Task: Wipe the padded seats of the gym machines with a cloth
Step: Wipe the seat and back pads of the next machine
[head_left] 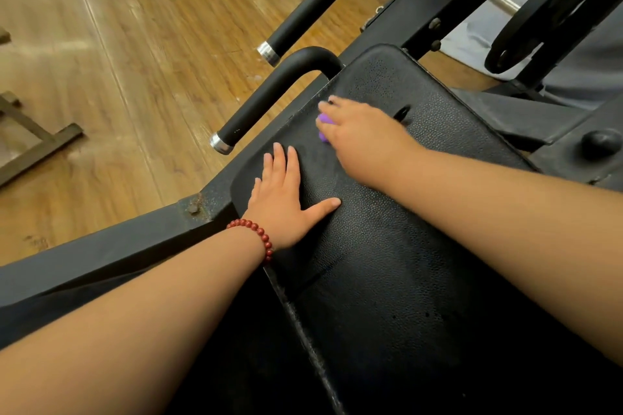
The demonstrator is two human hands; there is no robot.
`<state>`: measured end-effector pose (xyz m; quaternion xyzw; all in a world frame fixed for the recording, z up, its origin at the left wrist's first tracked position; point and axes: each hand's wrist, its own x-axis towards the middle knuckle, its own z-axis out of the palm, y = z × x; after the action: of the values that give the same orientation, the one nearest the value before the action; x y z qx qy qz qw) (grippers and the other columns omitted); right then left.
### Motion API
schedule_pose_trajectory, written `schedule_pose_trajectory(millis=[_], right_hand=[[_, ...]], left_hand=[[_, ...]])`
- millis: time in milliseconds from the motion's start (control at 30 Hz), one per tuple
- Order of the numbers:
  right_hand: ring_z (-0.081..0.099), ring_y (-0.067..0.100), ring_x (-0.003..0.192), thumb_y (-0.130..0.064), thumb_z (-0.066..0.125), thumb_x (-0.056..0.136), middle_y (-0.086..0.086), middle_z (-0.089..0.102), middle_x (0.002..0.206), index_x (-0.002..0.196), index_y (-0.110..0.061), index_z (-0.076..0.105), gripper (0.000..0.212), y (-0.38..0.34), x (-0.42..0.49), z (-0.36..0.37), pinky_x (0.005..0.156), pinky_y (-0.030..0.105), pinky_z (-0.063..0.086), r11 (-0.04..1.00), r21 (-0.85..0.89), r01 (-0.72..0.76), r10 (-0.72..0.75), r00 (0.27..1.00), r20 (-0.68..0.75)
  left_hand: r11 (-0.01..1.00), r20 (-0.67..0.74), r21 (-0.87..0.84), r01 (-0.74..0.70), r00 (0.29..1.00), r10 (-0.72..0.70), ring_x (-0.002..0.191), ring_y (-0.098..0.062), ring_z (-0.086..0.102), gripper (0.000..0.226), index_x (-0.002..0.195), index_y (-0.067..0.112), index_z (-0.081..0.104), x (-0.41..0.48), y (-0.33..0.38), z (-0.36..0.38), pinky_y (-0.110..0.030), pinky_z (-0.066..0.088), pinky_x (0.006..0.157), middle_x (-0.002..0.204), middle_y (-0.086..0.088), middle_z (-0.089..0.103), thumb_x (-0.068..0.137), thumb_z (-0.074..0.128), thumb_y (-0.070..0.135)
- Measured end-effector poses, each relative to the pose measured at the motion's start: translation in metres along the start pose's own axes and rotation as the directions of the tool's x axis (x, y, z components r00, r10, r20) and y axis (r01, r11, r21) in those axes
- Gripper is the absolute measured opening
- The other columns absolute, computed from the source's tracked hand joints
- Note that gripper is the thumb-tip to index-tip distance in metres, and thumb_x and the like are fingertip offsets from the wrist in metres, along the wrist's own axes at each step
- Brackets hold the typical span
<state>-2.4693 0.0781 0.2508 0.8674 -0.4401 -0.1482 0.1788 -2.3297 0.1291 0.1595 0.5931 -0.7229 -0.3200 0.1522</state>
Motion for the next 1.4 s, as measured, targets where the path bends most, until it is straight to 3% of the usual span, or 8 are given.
schedule_pose_trajectory(millis=[133, 333, 533, 700, 1000, 1167, 1333, 1400], right_hand=[[0.014, 0.024, 0.148, -0.024, 0.042, 0.101, 0.012, 0.02, 0.159, 0.15, -0.006, 0.028, 0.054, -0.024, -0.002, 0.002, 0.118, 0.033, 0.007, 0.978, -0.053, 0.2, -0.195, 0.977, 0.091], [0.009, 0.026, 0.149, -0.015, 0.037, 0.101, 0.008, 0.016, 0.161, 0.149, -0.008, 0.032, 0.048, 0.002, 0.012, -0.004, 0.118, 0.038, 0.013, 0.998, -0.002, -0.056, 0.056, 0.998, 0.016], [0.015, 0.025, 0.148, -0.026, 0.035, 0.103, 0.009, 0.018, 0.16, 0.15, -0.012, 0.03, 0.049, -0.011, -0.01, 0.003, 0.118, 0.037, 0.011, 0.977, -0.016, 0.213, -0.211, 0.973, 0.096], [0.009, 0.028, 0.149, -0.023, 0.034, 0.102, 0.006, 0.02, 0.16, 0.15, -0.015, 0.032, 0.048, -0.002, 0.01, -0.002, 0.118, 0.041, 0.012, 1.0, -0.018, -0.02, 0.021, 0.999, 0.032], [0.012, 0.021, 0.148, -0.023, 0.033, 0.104, 0.004, 0.018, 0.161, 0.15, -0.016, 0.03, 0.047, -0.005, -0.019, -0.005, 0.114, 0.038, 0.026, 0.982, 0.006, 0.187, -0.186, 0.973, 0.137], [0.013, 0.021, 0.148, -0.013, 0.032, 0.102, 0.005, 0.018, 0.16, 0.15, -0.013, 0.031, 0.047, -0.003, 0.0, -0.009, 0.113, 0.037, 0.025, 0.996, 0.079, -0.043, 0.038, 0.997, 0.062], [0.015, 0.024, 0.148, -0.017, 0.039, 0.101, 0.008, 0.018, 0.16, 0.151, -0.011, 0.028, 0.051, -0.015, -0.024, 0.002, 0.118, 0.033, 0.012, 0.983, -0.017, 0.183, -0.178, 0.971, 0.16], [0.038, 0.03, 0.139, -0.013, 0.06, 0.091, 0.013, 0.041, 0.15, 0.139, -0.008, 0.049, 0.049, -0.012, -0.042, 0.009, 0.114, 0.037, 0.028, 0.959, 0.003, 0.282, -0.281, 0.955, 0.095]], left_hand=[[1.0, 0.0, -0.016, -0.011, 1.0, 0.011, 0.146, -0.021, -0.02, 0.109, 0.152, 0.016, -0.014, 0.001, -0.001, 0.0, -0.047, -0.001, 0.118, 0.159, -0.004, -0.025, 0.081, 0.05, 0.069], [1.0, -0.01, -0.016, -0.007, 1.0, 0.006, 0.146, -0.02, -0.021, 0.111, 0.152, 0.015, -0.015, 0.002, -0.002, 0.001, -0.046, -0.001, 0.118, 0.159, -0.003, -0.025, 0.08, 0.049, 0.07], [1.0, 0.005, -0.004, -0.011, 1.0, 0.011, 0.146, -0.02, -0.022, 0.11, 0.152, 0.015, -0.016, 0.001, -0.001, -0.001, -0.044, -0.002, 0.118, 0.158, -0.003, -0.026, 0.082, 0.049, 0.068], [1.0, 0.003, -0.014, -0.01, 1.0, 0.01, 0.145, -0.019, -0.023, 0.109, 0.151, 0.016, -0.018, 0.001, -0.001, 0.001, -0.044, -0.003, 0.118, 0.158, -0.002, -0.028, 0.082, 0.048, 0.069], [1.0, 0.005, -0.008, -0.019, 1.0, 0.019, 0.146, -0.021, -0.022, 0.111, 0.152, 0.015, -0.017, 0.0, -0.001, 0.001, -0.045, -0.002, 0.118, 0.158, -0.004, -0.027, 0.081, 0.05, 0.069], [1.0, 0.005, -0.013, -0.013, 1.0, 0.013, 0.146, -0.021, -0.022, 0.11, 0.151, 0.015, -0.017, 0.0, 0.0, 0.0, -0.045, -0.003, 0.118, 0.158, -0.003, -0.027, 0.082, 0.049, 0.069], [1.0, 0.031, 0.006, -0.022, 0.999, 0.021, 0.145, -0.021, -0.023, 0.109, 0.151, 0.014, -0.018, 0.001, -0.001, -0.002, -0.045, -0.003, 0.118, 0.157, -0.004, -0.028, 0.083, 0.049, 0.068], [1.0, 0.029, 0.013, -0.021, 0.999, 0.02, 0.146, -0.021, -0.022, 0.109, 0.151, 0.014, -0.018, 0.0, -0.001, -0.003, -0.044, -0.002, 0.118, 0.157, -0.004, -0.028, 0.083, 0.047, 0.068]])
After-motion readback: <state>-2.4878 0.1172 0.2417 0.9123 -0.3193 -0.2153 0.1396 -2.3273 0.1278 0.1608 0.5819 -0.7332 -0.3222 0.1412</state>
